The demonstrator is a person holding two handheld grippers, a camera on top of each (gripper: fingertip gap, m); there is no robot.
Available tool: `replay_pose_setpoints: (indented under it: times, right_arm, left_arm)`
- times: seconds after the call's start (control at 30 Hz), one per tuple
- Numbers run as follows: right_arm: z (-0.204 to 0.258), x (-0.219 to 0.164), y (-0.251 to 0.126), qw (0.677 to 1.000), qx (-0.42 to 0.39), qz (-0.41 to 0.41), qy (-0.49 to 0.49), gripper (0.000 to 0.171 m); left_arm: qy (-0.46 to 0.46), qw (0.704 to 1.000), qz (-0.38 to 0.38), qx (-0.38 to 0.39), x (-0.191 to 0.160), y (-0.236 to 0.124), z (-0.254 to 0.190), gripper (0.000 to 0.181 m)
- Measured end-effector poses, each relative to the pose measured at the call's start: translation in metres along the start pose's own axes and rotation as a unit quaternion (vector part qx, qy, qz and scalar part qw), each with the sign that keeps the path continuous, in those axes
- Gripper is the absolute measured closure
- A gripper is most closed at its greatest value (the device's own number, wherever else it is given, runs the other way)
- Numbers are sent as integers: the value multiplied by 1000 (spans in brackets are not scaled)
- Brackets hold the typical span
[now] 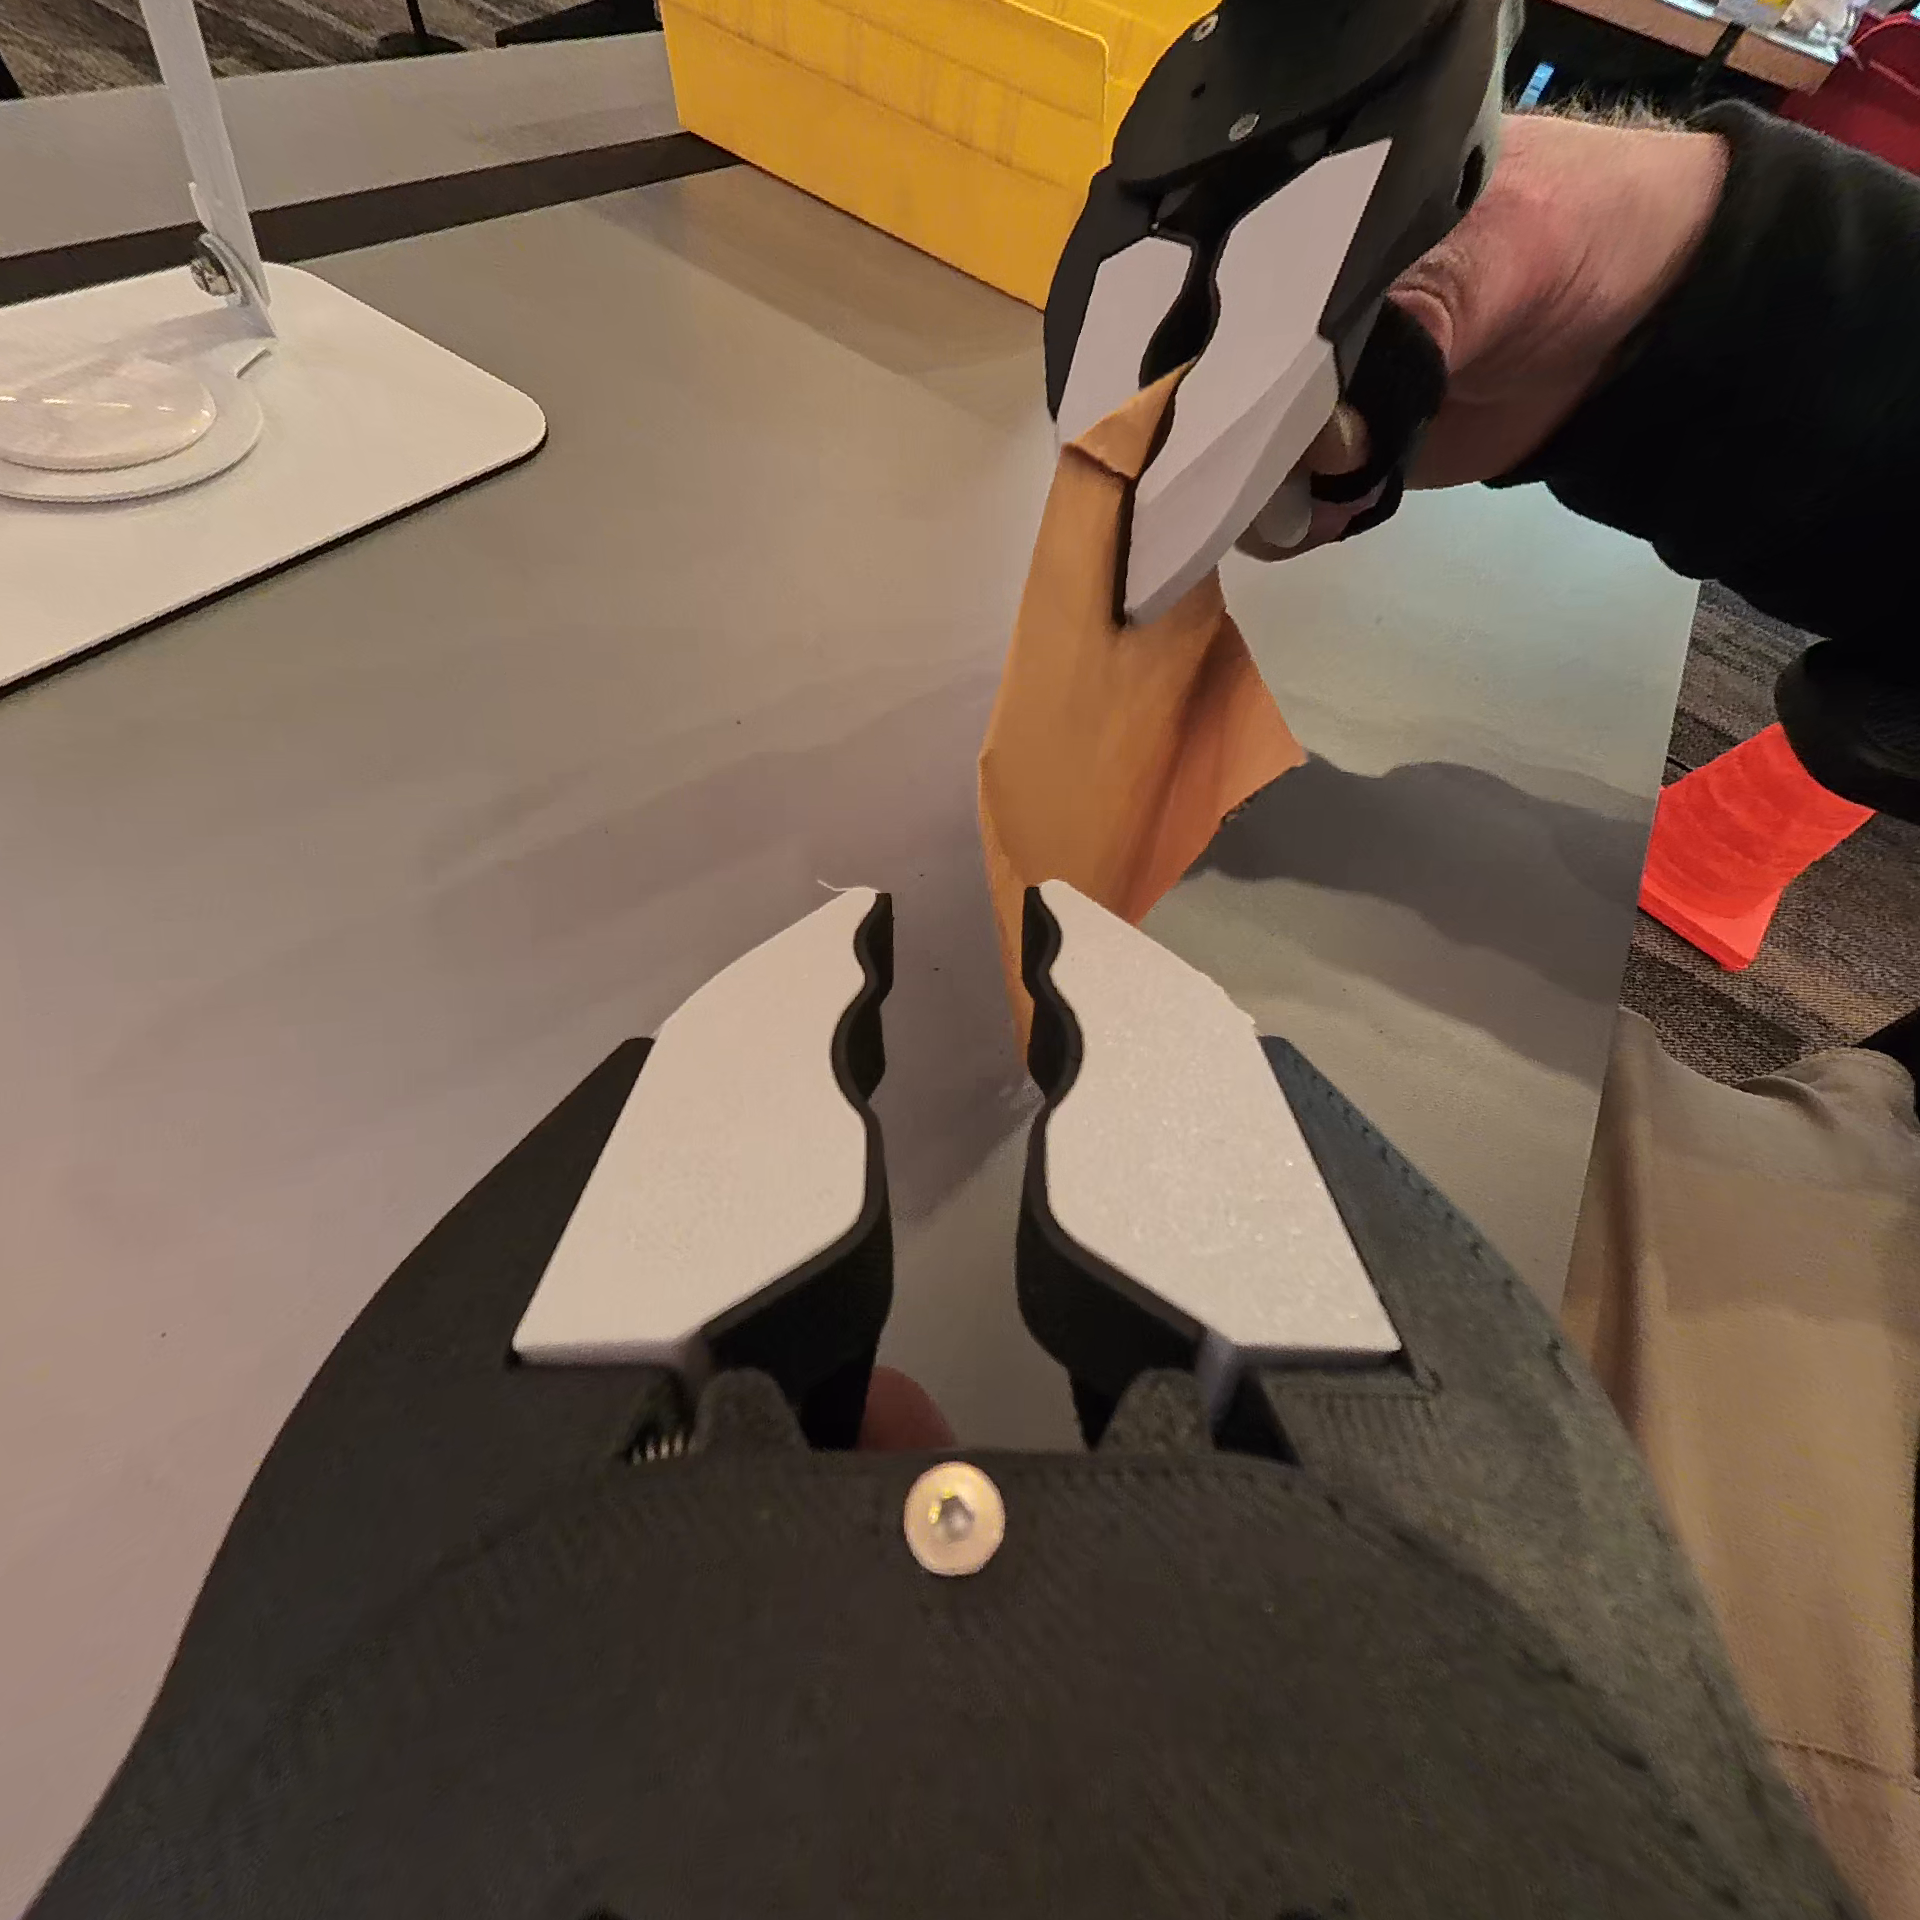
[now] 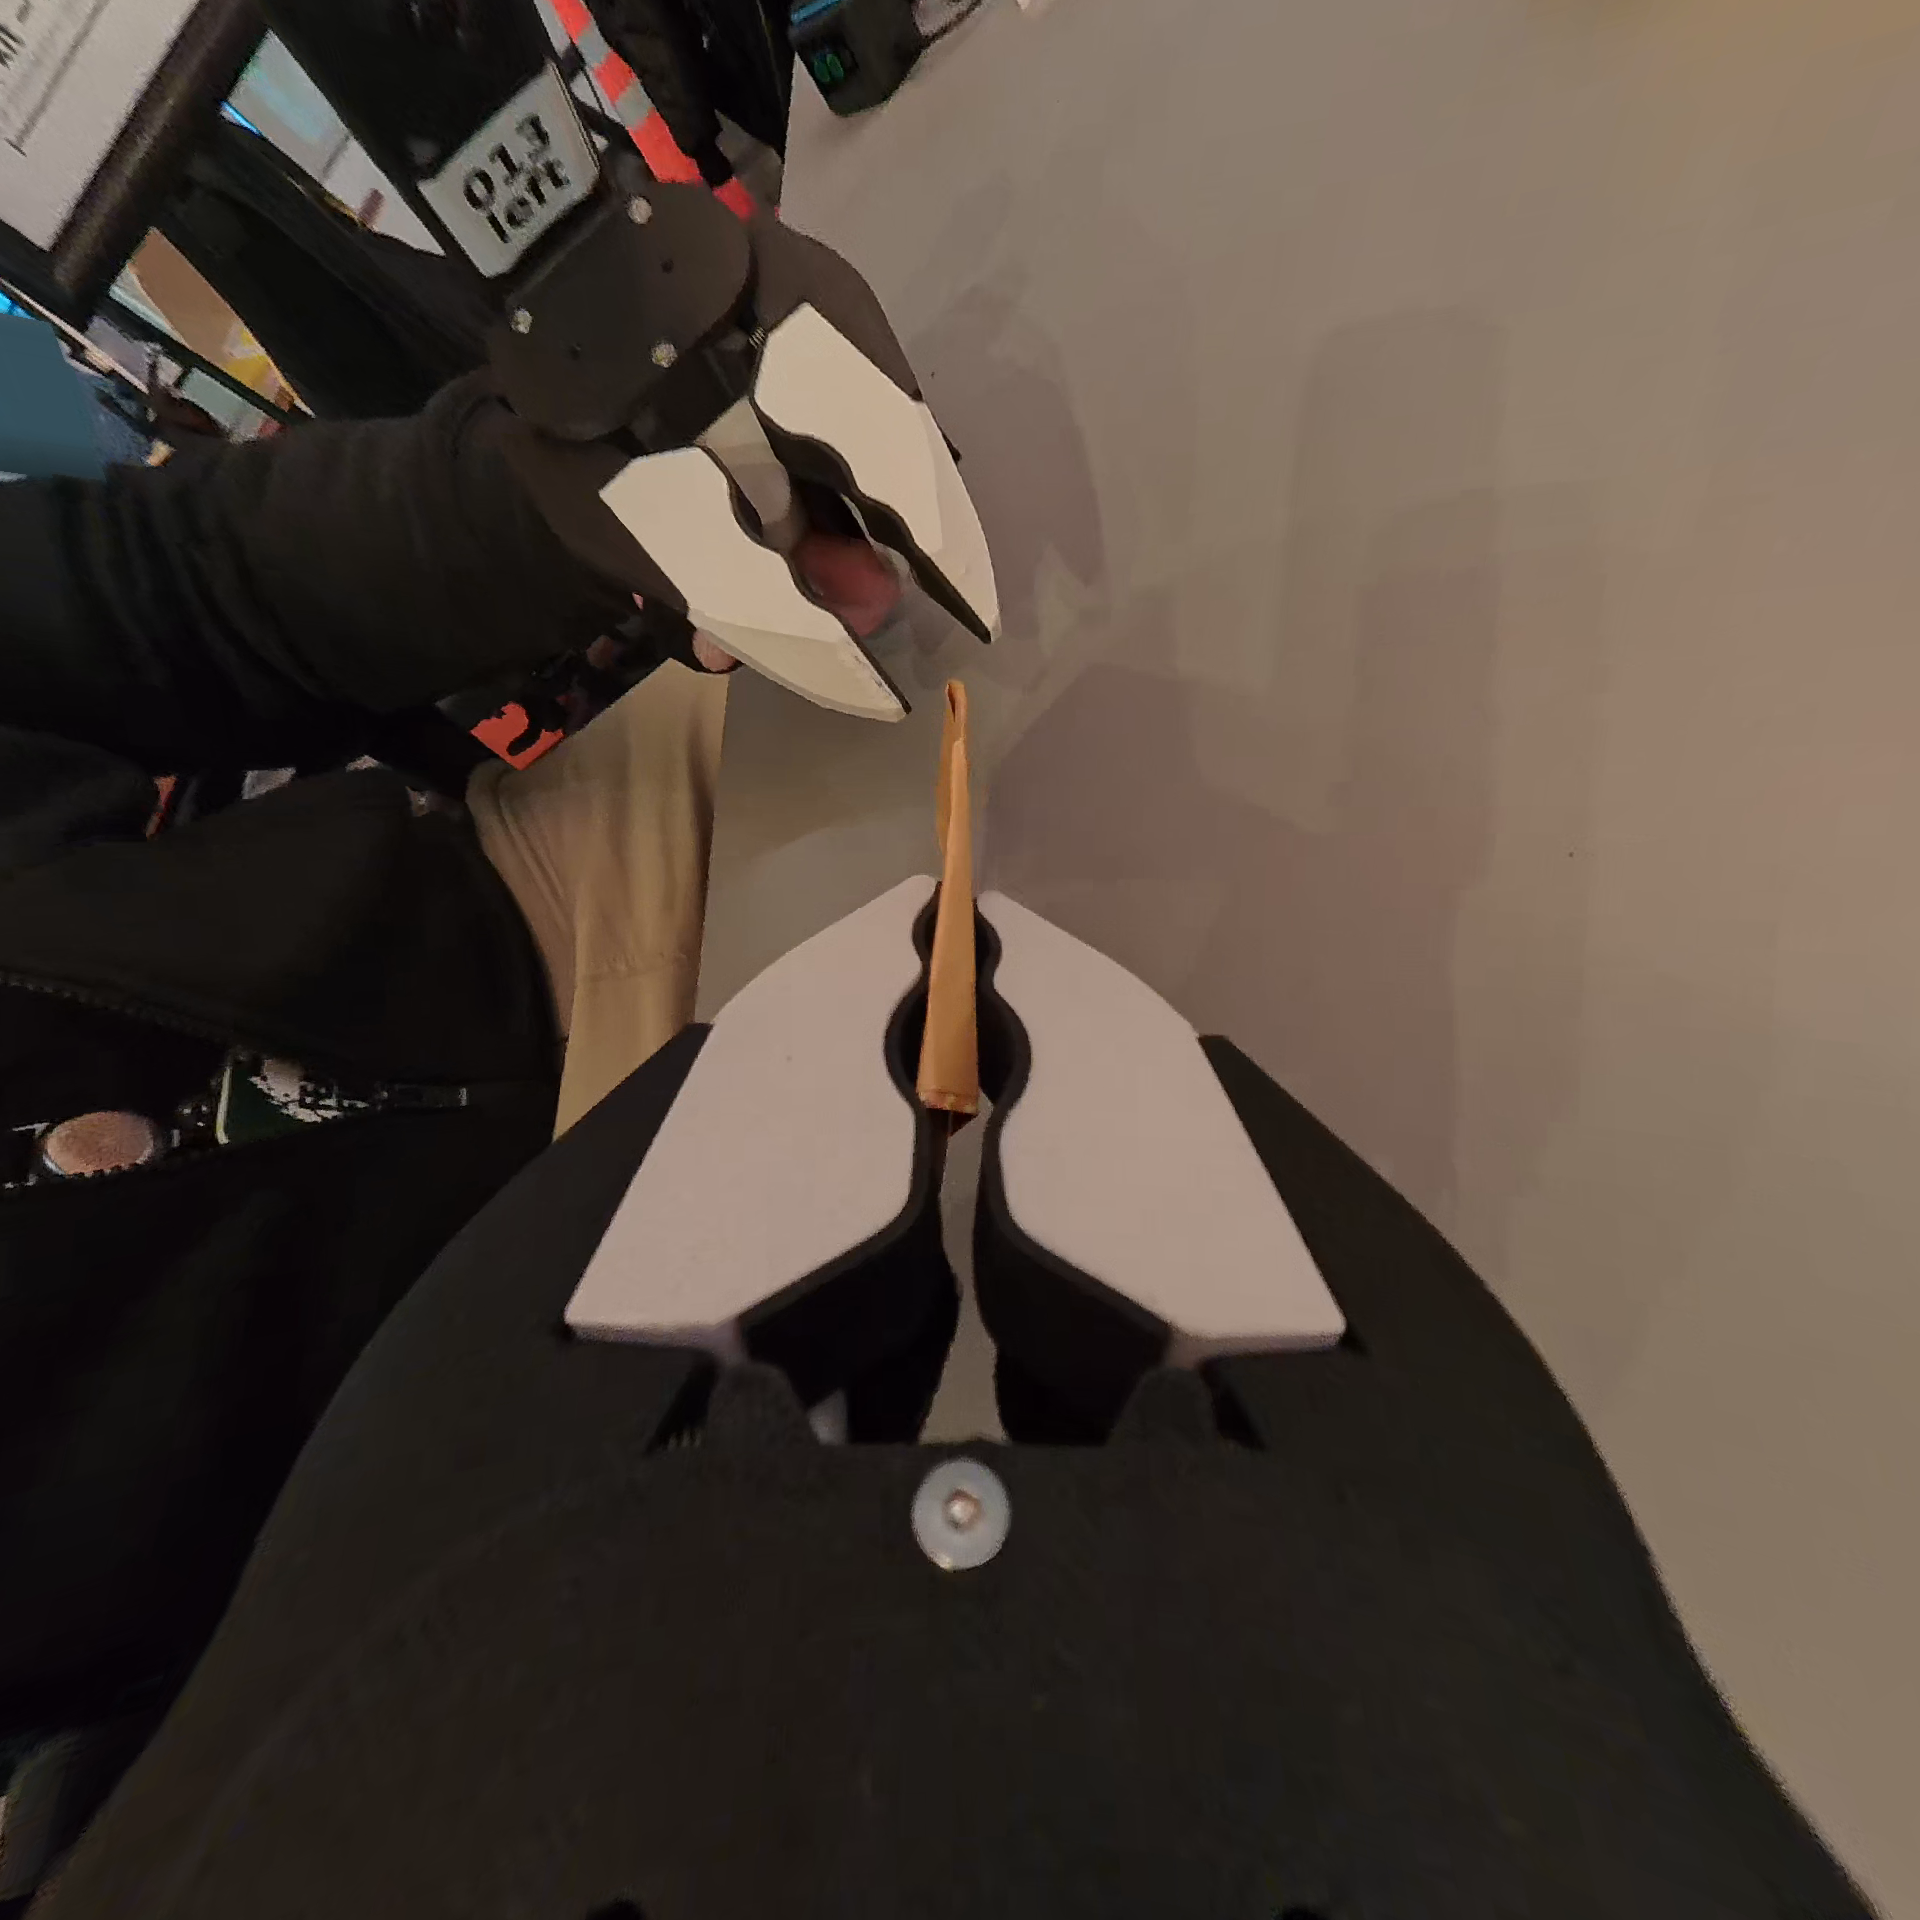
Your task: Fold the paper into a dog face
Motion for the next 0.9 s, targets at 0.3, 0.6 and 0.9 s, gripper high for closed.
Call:
replay_pose_setpoints:
  times: [0.3, 0.6, 0.9]
  right_arm:
    - [5, 12, -16, 996, 49, -80, 12, 170]
    - [4, 18, -30, 983, 97, -147, 59, 170]
    - [6, 17, -17, 975, 145, -132, 102, 169]
  left_arm:
    - [33, 998, -19, 53, 4, -3, 6, 125]
    - [333, 878, -22, 343, 17, -3, -11, 92]
    - [454, 745, -21, 488, 24, -8, -20, 158]
Point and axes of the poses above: each gripper's, where its closed fingertips meet, y out along the fingers, x out of its top, z = x × y across the jaws, the point moved 5 cm from there along -y, back along the fingers, and after that the axes turned 13 degrees about z, right-handed, at the moved point
